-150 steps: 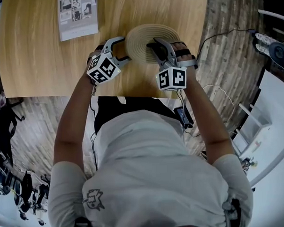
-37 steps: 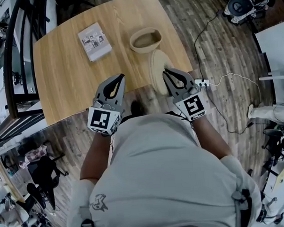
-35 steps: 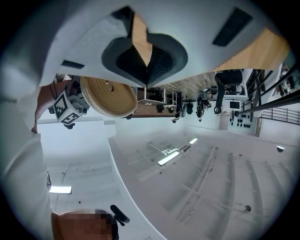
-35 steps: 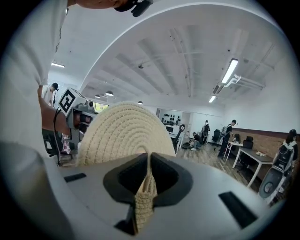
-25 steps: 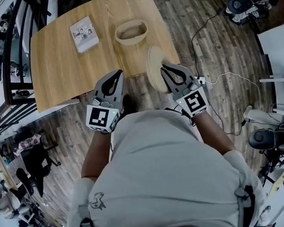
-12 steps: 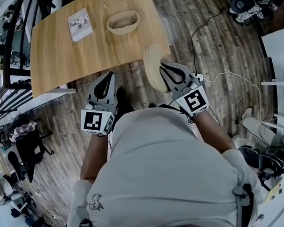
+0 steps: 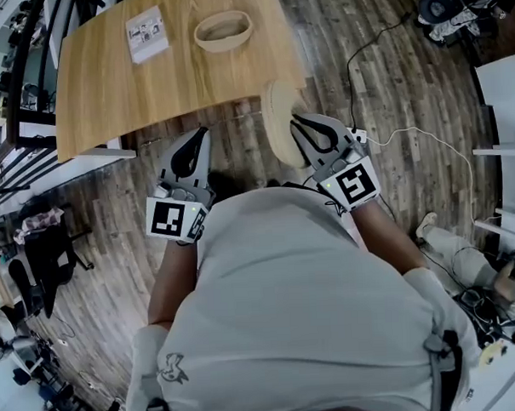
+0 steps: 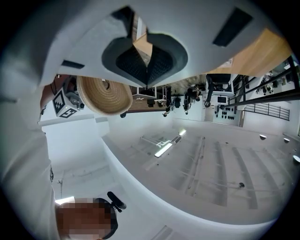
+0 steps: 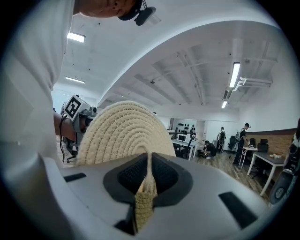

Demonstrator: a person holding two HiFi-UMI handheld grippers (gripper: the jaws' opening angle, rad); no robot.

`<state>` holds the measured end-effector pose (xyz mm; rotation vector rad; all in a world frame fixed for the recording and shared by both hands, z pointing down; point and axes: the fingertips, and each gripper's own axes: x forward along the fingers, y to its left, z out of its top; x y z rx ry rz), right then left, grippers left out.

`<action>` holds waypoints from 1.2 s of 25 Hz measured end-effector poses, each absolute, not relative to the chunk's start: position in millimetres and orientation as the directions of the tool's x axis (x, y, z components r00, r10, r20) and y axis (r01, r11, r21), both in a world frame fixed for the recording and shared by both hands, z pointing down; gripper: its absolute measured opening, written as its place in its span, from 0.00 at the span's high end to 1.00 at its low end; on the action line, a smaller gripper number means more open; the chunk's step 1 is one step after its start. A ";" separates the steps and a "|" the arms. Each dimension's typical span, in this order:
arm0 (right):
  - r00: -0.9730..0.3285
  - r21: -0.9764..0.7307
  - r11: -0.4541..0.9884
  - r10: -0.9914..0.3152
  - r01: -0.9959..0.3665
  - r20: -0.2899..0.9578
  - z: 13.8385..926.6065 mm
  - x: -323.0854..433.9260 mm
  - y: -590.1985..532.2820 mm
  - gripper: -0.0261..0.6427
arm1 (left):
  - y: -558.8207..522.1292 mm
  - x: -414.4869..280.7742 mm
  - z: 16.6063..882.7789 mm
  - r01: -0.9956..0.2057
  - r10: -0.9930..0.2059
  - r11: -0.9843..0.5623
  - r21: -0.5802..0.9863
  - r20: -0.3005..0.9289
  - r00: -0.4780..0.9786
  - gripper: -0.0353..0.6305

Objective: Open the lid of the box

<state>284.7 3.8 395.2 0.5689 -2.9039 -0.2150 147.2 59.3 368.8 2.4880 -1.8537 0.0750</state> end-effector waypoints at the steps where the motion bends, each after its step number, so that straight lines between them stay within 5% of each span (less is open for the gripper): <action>1: -0.913 0.177 0.916 -0.385 -0.360 0.136 392.6 283.8 5.6 0.91 | 61.7 145.9 367.6 -0.959 -0.957 -0.284 0.001 0.062 0.283 0.94; 30: -0.908 0.153 0.909 -0.405 -0.388 0.105 389.5 303.5 48.0 0.91 | 99.8 162.6 371.1 -0.959 -0.957 -0.283 0.023 0.056 0.284 0.94</action>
